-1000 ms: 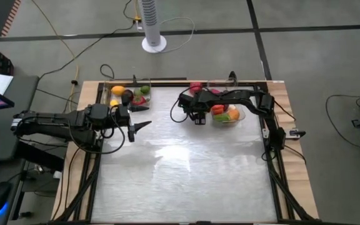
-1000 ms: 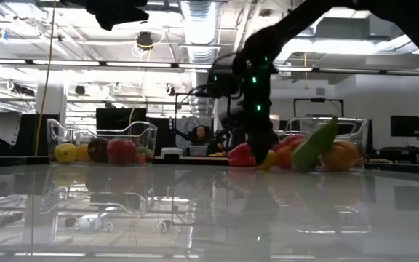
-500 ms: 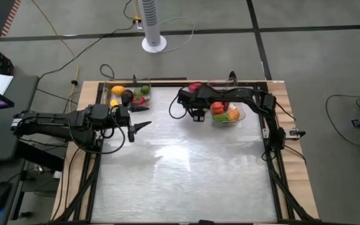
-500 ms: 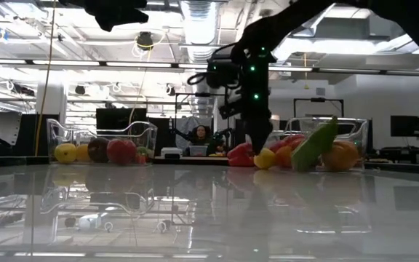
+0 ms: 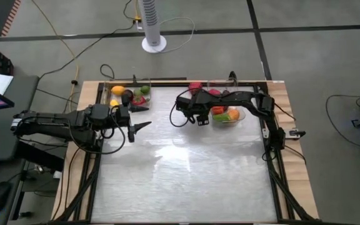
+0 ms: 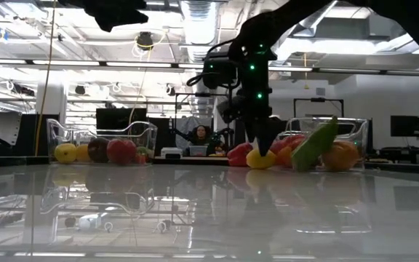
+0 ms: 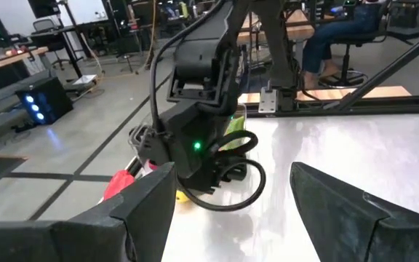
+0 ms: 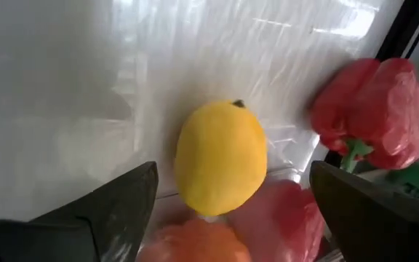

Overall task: Sort produce into baskets
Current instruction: Put the yellow lemon into the left transparent bin

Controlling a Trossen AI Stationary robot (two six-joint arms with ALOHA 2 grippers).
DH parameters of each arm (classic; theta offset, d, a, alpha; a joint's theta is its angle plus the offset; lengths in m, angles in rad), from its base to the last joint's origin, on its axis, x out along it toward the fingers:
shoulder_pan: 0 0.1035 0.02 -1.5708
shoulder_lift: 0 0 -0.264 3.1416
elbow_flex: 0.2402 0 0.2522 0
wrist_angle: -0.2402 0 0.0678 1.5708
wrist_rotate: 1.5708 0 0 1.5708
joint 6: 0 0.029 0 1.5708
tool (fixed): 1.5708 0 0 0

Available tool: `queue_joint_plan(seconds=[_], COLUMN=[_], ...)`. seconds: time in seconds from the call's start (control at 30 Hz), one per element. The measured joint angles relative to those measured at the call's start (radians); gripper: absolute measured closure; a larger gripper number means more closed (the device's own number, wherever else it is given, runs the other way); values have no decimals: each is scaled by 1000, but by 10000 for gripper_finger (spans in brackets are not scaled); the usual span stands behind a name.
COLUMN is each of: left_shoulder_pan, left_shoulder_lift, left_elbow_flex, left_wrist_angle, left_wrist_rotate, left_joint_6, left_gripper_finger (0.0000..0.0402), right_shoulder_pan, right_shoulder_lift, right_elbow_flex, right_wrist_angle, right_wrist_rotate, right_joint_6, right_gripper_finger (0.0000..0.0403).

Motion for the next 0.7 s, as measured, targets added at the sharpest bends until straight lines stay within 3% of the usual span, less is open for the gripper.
queue_joint_plan(seconds=[0.17, 0.47, 0.7], left_shoulder_pan=[0, 0, 0], left_shoulder_lift=[0, 0, 0], left_elbow_flex=[0, 0, 0], left_wrist_angle=[-3, -6, -6], left_wrist_rotate=[0, 0, 0], left_joint_6=[0, -2, 0], left_gripper_finger=[145, 145, 145], right_shoulder_pan=[-6, -74, -103], right_shoulder_lift=[0, 1, 0], right_elbow_flex=[0, -52, -98], right_wrist_angle=[19, 86, 130], right_wrist_rotate=[-12, -135, -150], right_joint_6=[17, -17, -18], right_gripper_finger=[19, 22, 73])
